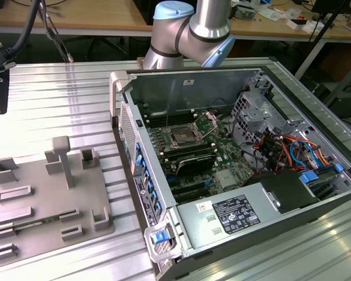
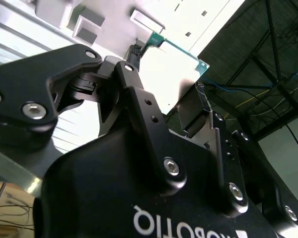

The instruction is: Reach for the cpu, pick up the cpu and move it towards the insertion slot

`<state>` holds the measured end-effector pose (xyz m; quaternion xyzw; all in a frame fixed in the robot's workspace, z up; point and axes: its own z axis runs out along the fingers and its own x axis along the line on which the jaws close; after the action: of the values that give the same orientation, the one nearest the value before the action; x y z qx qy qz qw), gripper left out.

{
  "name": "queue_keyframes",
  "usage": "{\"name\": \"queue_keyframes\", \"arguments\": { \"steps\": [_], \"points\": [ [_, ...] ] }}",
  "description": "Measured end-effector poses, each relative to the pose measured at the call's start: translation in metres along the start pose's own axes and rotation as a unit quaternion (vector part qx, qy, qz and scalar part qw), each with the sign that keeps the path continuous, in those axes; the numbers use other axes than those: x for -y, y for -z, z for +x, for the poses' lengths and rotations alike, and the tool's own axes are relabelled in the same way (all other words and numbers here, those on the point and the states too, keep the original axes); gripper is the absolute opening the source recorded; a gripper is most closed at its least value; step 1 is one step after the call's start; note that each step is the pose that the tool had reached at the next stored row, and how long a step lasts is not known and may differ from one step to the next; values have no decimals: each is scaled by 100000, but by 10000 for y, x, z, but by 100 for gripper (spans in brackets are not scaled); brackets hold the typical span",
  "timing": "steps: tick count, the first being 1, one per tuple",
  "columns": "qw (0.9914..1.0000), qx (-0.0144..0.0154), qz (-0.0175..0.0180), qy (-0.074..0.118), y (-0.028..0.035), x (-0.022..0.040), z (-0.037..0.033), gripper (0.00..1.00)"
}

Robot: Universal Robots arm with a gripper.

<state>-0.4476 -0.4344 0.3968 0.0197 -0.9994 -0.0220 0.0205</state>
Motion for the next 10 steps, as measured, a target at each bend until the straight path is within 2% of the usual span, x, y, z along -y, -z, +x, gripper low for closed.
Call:
{"name": "queue_keyframes", "arguments": {
  "steps": [5,10],
  "points": [
    [100000,5,0,8,1,1,-19,55],
    [100000,0,-3,3,3,3,-67,55]
  ]
}}
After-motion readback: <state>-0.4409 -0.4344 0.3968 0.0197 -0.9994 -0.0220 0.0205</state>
